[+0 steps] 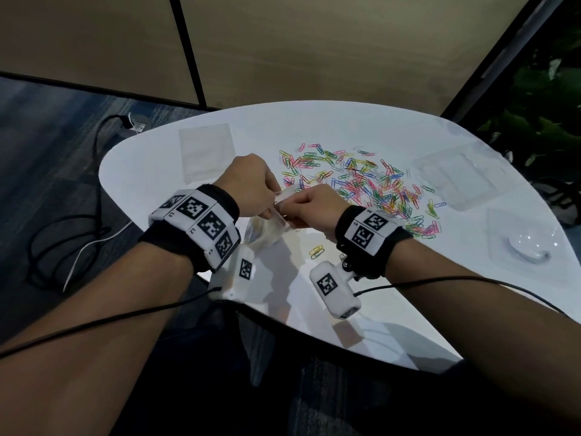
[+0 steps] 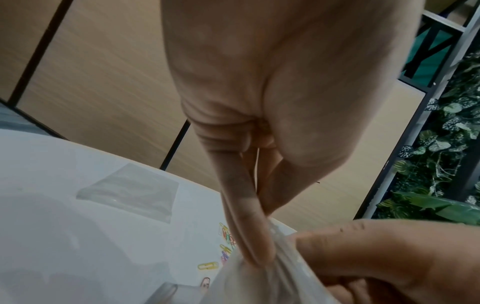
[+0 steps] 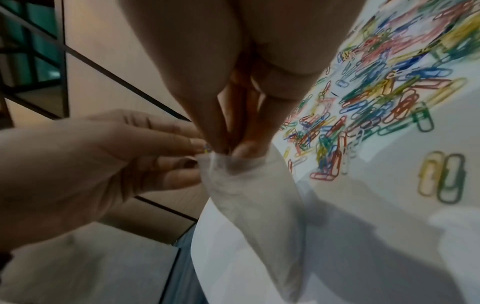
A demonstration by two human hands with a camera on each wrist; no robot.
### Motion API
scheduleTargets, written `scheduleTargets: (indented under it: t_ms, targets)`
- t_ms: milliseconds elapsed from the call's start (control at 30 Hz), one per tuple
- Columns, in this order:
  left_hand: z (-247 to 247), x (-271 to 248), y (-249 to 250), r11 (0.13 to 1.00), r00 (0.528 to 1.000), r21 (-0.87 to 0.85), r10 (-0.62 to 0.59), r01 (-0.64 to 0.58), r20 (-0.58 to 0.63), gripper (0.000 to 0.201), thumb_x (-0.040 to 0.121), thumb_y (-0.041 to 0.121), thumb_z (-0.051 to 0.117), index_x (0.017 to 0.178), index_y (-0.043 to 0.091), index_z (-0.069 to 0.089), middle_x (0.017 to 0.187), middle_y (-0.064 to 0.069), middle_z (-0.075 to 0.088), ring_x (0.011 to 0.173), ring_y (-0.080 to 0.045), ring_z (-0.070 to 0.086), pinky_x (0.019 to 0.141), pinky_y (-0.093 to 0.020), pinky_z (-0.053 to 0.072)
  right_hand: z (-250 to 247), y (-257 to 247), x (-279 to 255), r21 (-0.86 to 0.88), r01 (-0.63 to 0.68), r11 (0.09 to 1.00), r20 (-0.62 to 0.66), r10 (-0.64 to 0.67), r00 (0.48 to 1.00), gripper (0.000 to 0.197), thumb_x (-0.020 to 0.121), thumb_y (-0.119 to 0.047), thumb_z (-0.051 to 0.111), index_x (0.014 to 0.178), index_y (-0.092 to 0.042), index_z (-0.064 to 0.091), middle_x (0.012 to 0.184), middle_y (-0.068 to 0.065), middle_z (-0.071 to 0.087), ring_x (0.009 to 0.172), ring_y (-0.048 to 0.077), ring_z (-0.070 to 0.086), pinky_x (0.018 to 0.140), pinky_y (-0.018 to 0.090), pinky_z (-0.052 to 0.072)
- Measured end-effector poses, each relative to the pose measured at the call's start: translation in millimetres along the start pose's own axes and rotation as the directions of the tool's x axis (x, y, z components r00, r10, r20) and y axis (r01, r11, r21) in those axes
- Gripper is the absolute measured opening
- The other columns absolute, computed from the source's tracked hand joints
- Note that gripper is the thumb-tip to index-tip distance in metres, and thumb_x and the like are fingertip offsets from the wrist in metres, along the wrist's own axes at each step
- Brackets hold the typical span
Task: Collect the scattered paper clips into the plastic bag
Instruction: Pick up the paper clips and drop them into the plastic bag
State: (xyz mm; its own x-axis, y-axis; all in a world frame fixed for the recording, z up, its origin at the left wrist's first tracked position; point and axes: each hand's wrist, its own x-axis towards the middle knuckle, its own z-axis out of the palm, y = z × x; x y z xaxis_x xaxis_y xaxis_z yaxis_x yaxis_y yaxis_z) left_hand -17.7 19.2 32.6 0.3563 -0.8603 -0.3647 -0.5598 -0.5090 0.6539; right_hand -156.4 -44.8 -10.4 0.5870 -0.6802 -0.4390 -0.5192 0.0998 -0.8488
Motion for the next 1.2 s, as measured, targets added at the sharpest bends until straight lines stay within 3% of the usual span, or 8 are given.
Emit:
scheduleTargets:
  t_ms: [167,233,400,567,767,900,1033,1200]
  targets:
    - [-7.7,1.4,-7.2,0.999,0.998,0.042,-0.015,0.018,-0.059,0.029,0.088,-0.007,0.051,0.097,0.005,0.076,0.077,-0.015,0.076,0.064,-0.019,0.076,0.078,-0.036,0.064,-13.9,-7.8,4.9,0.092,0.126,0.988,-0.079,-0.119,0.990,0.025,0.087,0.010,0.051,0.092,0.000,0.074,0.090,0.013,0.073,0.071,0.021,0.070,0.072,0.036,0.062]
    - [-15.9,3.8,-12.8,0.998,0.995,0.031,-0.043,0.046,-0.093,0.027,0.088,-0.007,0.053,0.096,0.004,0.076,0.079,-0.014,0.076,0.062,-0.019,0.075,0.078,-0.037,0.064,-26.3,1.1,14.3,-0.168,0.173,0.970,-0.196,-0.205,0.959,0.024,0.087,0.003,0.055,0.092,-0.007,0.076,0.094,0.008,0.075,0.074,0.014,0.068,0.078,0.033,0.060]
    - [-29.4,6.0,-26.9,0.996,0.990,-0.003,-0.085,0.085,-0.115,0.027,0.087,-0.008,0.056,0.084,0.007,0.078,0.079,-0.015,0.077,0.067,-0.025,0.077,0.077,-0.040,0.064,-31.2,50.0,30.4,-0.867,0.220,0.447,0.138,-0.208,0.968,0.040,0.092,-0.027,0.058,0.132,-0.026,0.058,0.145,0.004,0.048,0.129,0.028,0.048,0.105,0.040,0.041]
    - [-26.8,5.6,-25.3,0.998,0.994,0.000,-0.070,0.070,-0.087,0.028,0.086,-0.008,0.053,0.085,0.008,0.076,0.080,-0.015,0.076,0.067,-0.026,0.077,0.077,-0.039,0.064,-7.2,82.1,46.2,-0.895,0.434,0.102,0.384,-0.315,0.868,0.043,0.099,-0.036,0.029,0.133,-0.025,0.054,0.140,0.013,0.050,0.108,0.041,0.054,0.086,0.050,0.052]
    - [-25.4,4.5,-23.8,0.997,0.994,-0.014,-0.077,0.077,-0.073,0.028,0.086,-0.007,0.052,0.093,0.008,0.075,0.083,-0.016,0.076,0.067,-0.025,0.077,0.078,-0.038,0.064,-13.6,70.1,48.3,-0.912,0.346,0.219,0.281,-0.280,0.918,0.020,0.091,-0.008,0.054,0.093,-0.007,0.073,0.093,0.012,0.065,0.085,0.032,0.063,0.070,0.034,0.050]
    - [-21.8,1.9,-20.9,0.998,0.996,0.002,-0.070,0.070,-0.055,0.029,0.087,-0.008,0.052,0.097,0.007,0.075,0.083,-0.015,0.076,0.067,-0.024,0.077,0.078,-0.038,0.064,-34.5,59.1,43.6,-0.809,0.122,0.576,-0.014,-0.225,0.974,0.014,0.087,-0.013,0.067,0.096,-0.012,0.078,0.092,0.007,0.074,0.087,0.023,0.069,0.083,0.030,0.056]
    - [-19.1,1.4,-18.4,0.998,0.998,0.015,-0.059,0.059,-0.038,0.028,0.088,-0.008,0.052,0.094,0.008,0.074,0.083,-0.015,0.076,0.068,-0.026,0.077,0.079,-0.039,0.064,-61.9,39.8,33.4,-0.232,-0.051,0.971,-0.297,-0.021,0.955,0.009,0.079,-0.011,0.078,0.087,-0.013,0.078,0.080,0.004,0.076,0.072,0.014,0.072,0.069,0.021,0.058]
    - [-12.6,1.7,-13.2,0.999,0.999,0.043,-0.032,0.033,-0.020,0.029,0.088,-0.008,0.050,0.099,0.007,0.074,0.084,-0.015,0.076,0.065,-0.024,0.076,0.078,-0.038,0.064,-74.3,1.8,13.2,0.555,0.030,0.832,-0.142,0.060,0.988,0.020,0.080,0.006,0.070,0.100,0.009,0.069,0.095,0.022,0.071,0.089,0.030,0.071,0.078,0.026,0.060]
